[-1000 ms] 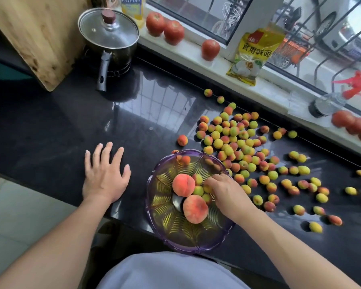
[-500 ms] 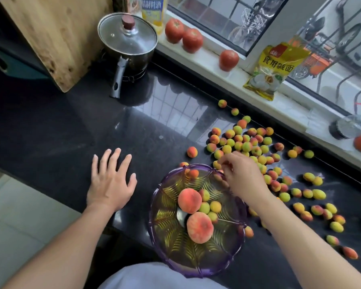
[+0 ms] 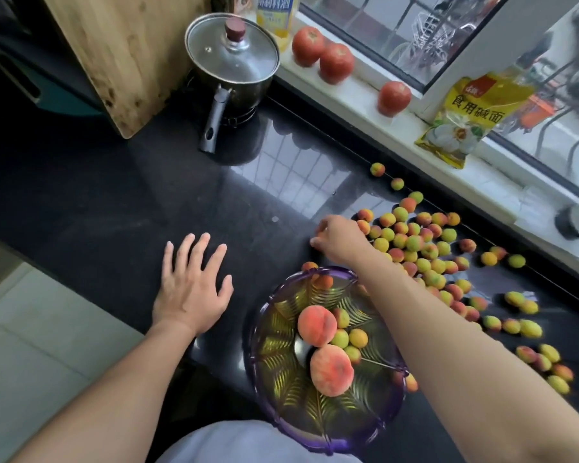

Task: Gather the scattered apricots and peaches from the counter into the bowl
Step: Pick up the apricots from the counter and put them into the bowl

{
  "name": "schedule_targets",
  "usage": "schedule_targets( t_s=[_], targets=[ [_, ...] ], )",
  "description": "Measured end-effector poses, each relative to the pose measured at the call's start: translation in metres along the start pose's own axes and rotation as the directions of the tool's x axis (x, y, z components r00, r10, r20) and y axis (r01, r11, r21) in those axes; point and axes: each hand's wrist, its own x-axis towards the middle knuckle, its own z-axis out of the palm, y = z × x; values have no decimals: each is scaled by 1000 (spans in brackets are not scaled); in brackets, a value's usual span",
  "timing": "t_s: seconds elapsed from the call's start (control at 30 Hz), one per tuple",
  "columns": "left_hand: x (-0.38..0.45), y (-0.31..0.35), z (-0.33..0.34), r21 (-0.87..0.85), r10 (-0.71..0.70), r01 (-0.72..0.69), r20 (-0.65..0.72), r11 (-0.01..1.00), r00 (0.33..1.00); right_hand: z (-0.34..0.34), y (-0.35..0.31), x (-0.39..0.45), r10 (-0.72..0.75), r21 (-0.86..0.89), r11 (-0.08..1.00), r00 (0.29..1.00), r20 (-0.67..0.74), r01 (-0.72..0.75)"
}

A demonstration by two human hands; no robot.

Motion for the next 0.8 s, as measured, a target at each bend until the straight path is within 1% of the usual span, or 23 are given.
schedule_targets(
  t_s=[0.07, 0.13, 0.17, 0.2, 0.23, 0.3, 0.43, 0.5, 0.53, 0.6, 0.67, 0.7, 0.77, 0.8],
  targets=[
    [0, 0, 0, 6, 0, 0, -2, 1000, 1000, -14, 2, -22, -5, 208, 977, 988, -157, 38],
    [-1, 1, -1, 6, 0, 0, 0, 1000, 1000, -30, 6, -56, 11, 396, 912, 957, -288, 109],
    [-1, 1, -1, 5, -2, 2, 0, 1000, 1000, -37, 9, -75, 4, 452, 879, 945, -326, 152],
    [-2, 1, -1, 5, -2, 2, -3, 1000, 1000, -42, 15, -97, -12, 467, 864, 937, -350, 186],
    [-2, 2, -1, 4, -3, 3, -5, 1000, 1000, -43, 23, -118, -29, 455, 868, 935, -355, 199],
    [-2, 3, -2, 0, -6, 6, -7, 1000, 1000, -33, 43, -155, -28, 427, 889, 949, -315, 168],
    [-3, 4, -2, -10, -9, 9, -18, 1000, 1000, 13, 84, -206, 18, 427, 903, 990, -136, 42],
    [-3, 4, -3, -11, -16, 16, -17, 1000, 1000, 29, 94, -216, 13, 386, 922, 998, -64, 13],
    [-3, 4, -3, -10, -17, 17, -15, 1000, 1000, 33, 96, -218, 14, 359, 933, 999, -51, 5],
    [-4, 4, -3, -6, -16, 16, -13, 1000, 1000, 36, 97, -214, 26, 270, 963, 996, -88, -1],
    [-4, 4, -3, -2, -14, 14, -10, 1000, 1000, 38, 94, -206, 3, 112, 994, 988, -155, 14],
    [-4, 4, -4, -1, -16, 16, -8, 1000, 1000, 39, 91, -200, -47, 15, 999, 982, -180, 51],
    [-3, 4, -5, 4, -21, 21, -3, 1000, 1000, 42, 87, -187, -171, -186, 973, 970, -174, 138],
    [-3, 3, -5, 4, -23, 23, 2, 1000, 1000, 43, 85, -180, -203, -252, 954, 967, -156, 160]
  ],
)
